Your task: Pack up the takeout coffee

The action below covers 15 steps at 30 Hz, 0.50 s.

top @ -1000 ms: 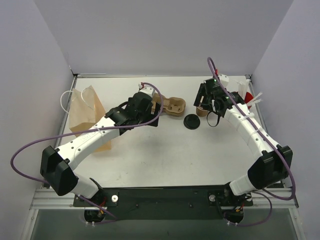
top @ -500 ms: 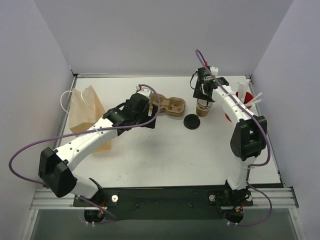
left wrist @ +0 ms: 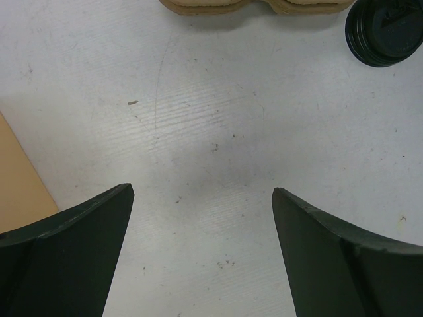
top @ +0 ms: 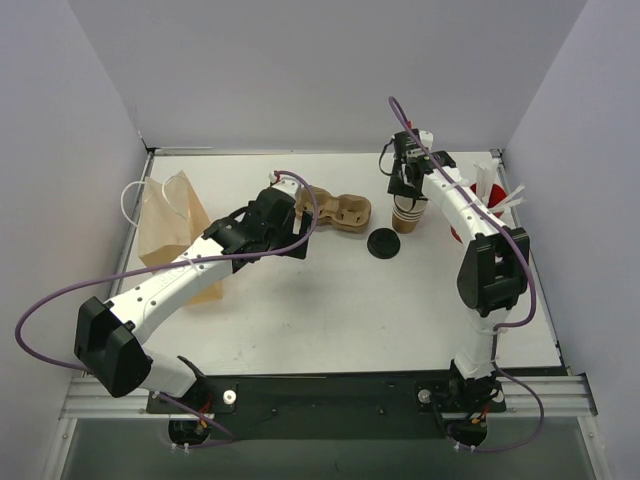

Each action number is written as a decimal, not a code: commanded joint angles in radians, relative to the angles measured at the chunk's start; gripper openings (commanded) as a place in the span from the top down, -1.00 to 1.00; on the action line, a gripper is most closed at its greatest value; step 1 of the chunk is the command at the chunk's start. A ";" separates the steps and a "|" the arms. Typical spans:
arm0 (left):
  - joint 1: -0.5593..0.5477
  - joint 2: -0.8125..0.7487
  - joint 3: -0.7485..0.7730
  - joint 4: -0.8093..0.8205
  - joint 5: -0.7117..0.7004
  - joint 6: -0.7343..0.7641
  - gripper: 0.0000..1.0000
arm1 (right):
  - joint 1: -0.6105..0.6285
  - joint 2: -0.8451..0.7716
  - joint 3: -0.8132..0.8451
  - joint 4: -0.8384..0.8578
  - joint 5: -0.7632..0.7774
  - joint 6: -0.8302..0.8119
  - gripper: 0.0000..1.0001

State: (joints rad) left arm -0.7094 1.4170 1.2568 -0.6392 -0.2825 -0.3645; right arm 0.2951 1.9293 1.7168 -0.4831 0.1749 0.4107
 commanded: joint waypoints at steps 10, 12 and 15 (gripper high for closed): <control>0.011 -0.038 0.003 0.007 -0.001 0.009 -0.95 | -0.004 0.063 0.069 -0.045 -0.009 -0.027 0.54; 0.010 -0.041 0.001 0.007 -0.001 0.007 -0.95 | -0.004 0.063 0.070 -0.045 -0.003 -0.029 0.60; 0.013 -0.044 -0.002 0.007 -0.001 0.007 -0.95 | 0.001 0.063 0.079 -0.051 0.011 -0.033 0.64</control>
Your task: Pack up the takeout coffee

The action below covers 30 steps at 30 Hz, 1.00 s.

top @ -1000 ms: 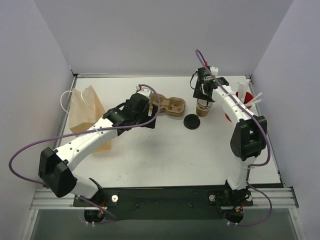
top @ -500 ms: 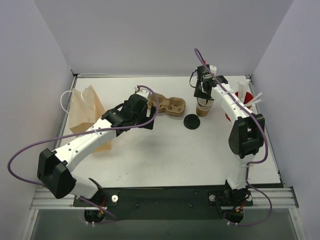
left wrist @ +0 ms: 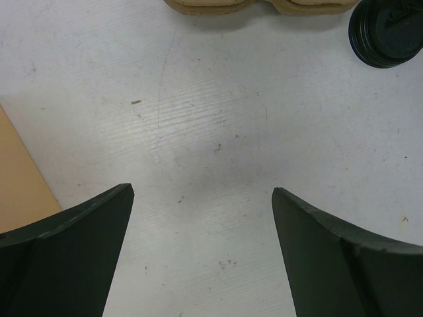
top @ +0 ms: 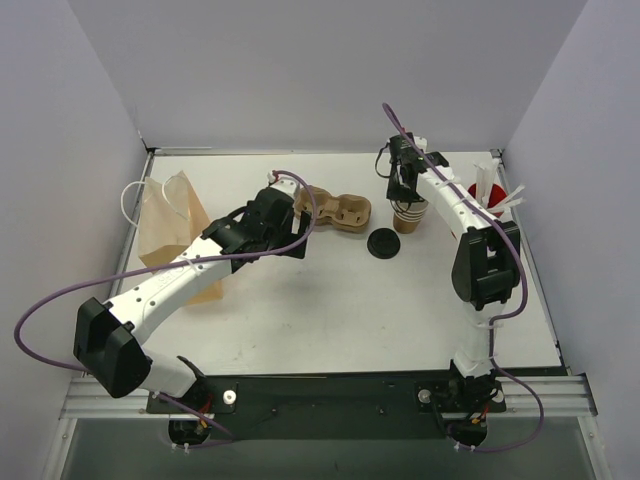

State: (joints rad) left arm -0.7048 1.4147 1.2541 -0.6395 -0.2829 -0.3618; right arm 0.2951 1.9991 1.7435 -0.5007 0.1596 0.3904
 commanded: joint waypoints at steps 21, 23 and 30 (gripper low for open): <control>0.013 -0.039 -0.004 0.009 0.002 0.007 -0.95 | 0.015 0.000 0.090 -0.068 0.069 -0.038 0.74; 0.014 -0.039 -0.002 0.009 0.002 0.007 -0.95 | 0.015 0.001 0.094 -0.073 0.070 -0.039 0.85; 0.016 -0.039 -0.004 0.008 0.002 0.009 -0.95 | 0.019 0.006 0.122 -0.096 0.092 -0.042 1.00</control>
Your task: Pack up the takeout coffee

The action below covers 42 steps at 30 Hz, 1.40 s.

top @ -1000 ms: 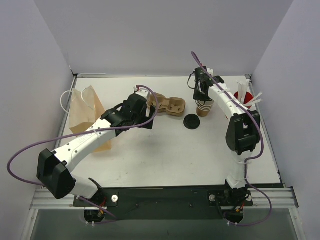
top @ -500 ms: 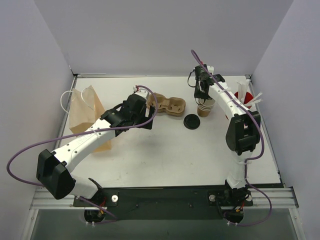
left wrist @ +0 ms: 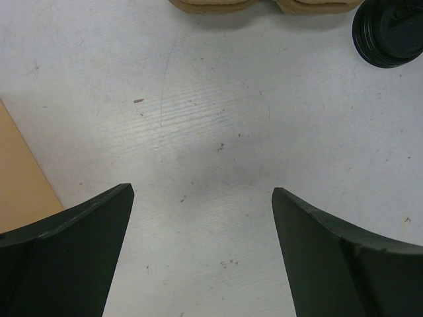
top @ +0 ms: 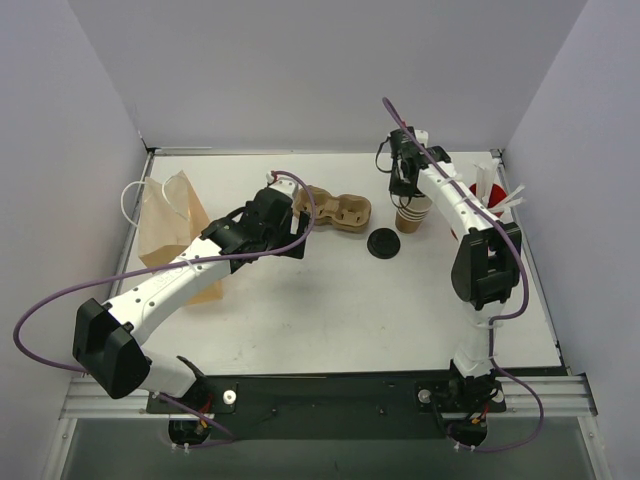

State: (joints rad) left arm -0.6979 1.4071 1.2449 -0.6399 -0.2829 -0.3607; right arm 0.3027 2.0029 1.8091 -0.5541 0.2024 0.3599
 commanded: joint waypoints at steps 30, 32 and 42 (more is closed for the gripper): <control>0.080 -0.080 0.053 -0.006 -0.087 -0.017 -0.95 | 0.226 -0.188 0.276 -0.326 0.214 -0.070 1.00; 0.086 -0.095 0.050 -0.010 -0.107 -0.035 -0.95 | 0.277 -0.234 0.181 -0.325 0.175 -0.033 1.00; 0.090 -0.171 -0.061 0.052 -0.091 -0.050 -0.95 | 0.513 -0.342 -0.293 -0.085 0.084 0.163 1.00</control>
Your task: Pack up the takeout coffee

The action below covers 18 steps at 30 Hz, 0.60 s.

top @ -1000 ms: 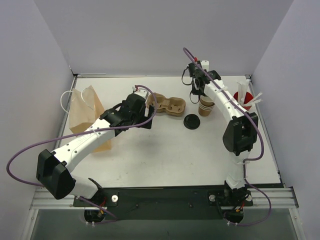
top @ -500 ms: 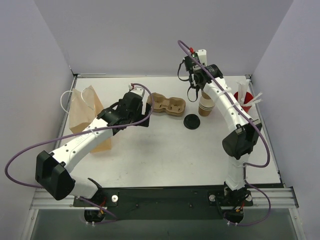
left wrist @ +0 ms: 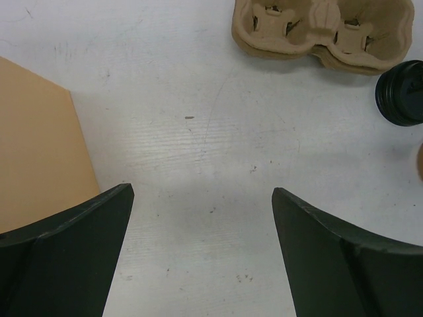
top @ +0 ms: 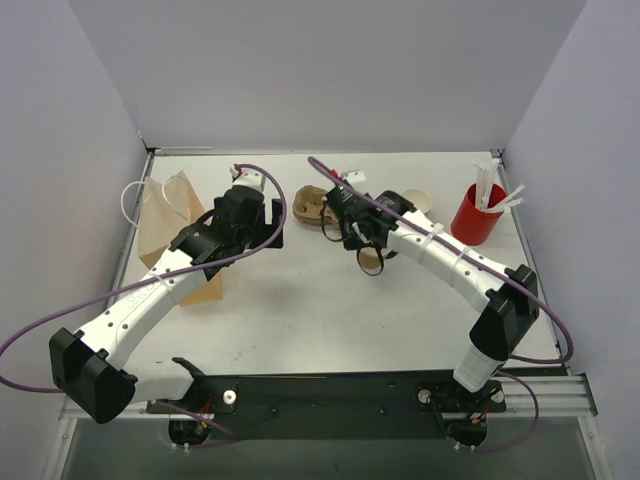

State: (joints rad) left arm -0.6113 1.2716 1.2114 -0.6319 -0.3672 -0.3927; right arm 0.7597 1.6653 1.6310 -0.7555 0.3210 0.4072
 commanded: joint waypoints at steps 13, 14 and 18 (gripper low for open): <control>0.008 -0.095 -0.115 0.074 0.002 -0.029 -0.95 | 0.144 0.129 -0.172 0.229 -0.007 0.179 1.00; 0.008 -0.097 -0.118 0.077 0.002 -0.028 -0.95 | 0.145 0.129 -0.178 0.234 -0.007 0.182 1.00; 0.008 -0.106 -0.125 0.078 -0.001 -0.028 -0.95 | 0.148 0.129 -0.195 0.255 -0.025 0.191 0.98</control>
State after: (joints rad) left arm -0.6071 1.2022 1.0882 -0.6098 -0.3660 -0.4107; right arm 0.9005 1.8008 1.4517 -0.5175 0.2932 0.5705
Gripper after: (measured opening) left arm 0.975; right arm 0.009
